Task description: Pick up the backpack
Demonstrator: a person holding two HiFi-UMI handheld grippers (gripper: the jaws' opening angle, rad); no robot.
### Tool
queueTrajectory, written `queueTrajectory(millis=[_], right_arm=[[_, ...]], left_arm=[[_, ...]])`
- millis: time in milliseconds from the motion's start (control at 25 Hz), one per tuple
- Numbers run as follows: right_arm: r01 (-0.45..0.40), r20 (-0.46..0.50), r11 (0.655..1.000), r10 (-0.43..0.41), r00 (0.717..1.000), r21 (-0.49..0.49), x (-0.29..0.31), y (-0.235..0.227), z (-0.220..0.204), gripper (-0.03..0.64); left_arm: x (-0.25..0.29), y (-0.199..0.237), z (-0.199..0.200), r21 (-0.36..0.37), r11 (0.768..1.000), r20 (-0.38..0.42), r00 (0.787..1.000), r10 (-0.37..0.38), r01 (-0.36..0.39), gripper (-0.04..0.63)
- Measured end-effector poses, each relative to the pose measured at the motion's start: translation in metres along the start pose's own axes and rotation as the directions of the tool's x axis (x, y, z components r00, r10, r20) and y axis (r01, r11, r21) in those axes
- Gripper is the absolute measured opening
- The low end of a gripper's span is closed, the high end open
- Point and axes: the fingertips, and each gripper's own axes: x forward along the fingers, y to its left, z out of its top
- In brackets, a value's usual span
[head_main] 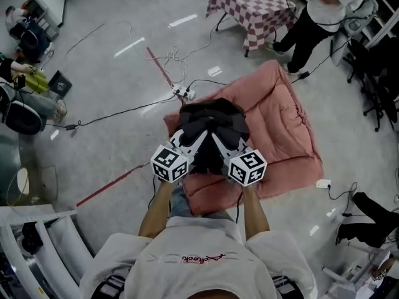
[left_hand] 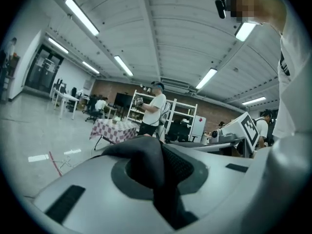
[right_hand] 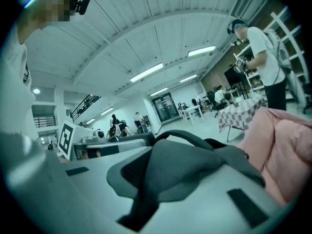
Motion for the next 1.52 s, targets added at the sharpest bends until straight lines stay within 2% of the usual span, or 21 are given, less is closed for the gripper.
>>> queueTrajectory(millis=[240, 400, 640, 880, 1280, 1520], right_arm=[[0.007, 0.112, 0.994, 0.005, 0.994, -0.106, -0.023, 0.033, 0.087, 0.051], [0.014, 0.141, 0.993, 0.002, 0.99, -0.117, -0.038, 0.047, 0.109, 0.051], [0.049, 0.13, 0.994, -0.036, 0.991, -0.097, -0.059, 0.073, 0.095, 0.049], [0.114, 0.147, 0.988, -0.098, 0.984, -0.104, -0.081, 0.107, 0.08, 0.049], [0.219, 0.199, 0.973, -0.2, 0.959, -0.077, -0.138, 0.202, 0.038, 0.049], [0.248, 0.188, 0.968, -0.238, 0.953, -0.028, -0.165, 0.251, -0.001, 0.049]], left_arm=[[-0.013, -0.032, 0.093, 0.102, 0.995, 0.111, 0.994, -0.016, 0.005, 0.055], [-0.022, -0.05, 0.117, 0.126, 0.992, 0.142, 0.989, -0.028, 0.01, 0.055], [-0.048, -0.071, 0.109, 0.09, 0.995, 0.139, 0.989, -0.056, 0.044, 0.055], [-0.082, -0.093, 0.099, 0.104, 0.989, 0.141, 0.983, -0.119, 0.105, 0.055], [-0.177, -0.156, 0.076, 0.151, 0.963, 0.127, 0.962, -0.243, 0.223, 0.055], [-0.228, -0.184, 0.049, 0.125, 0.957, 0.096, 0.957, -0.274, 0.262, 0.055]])
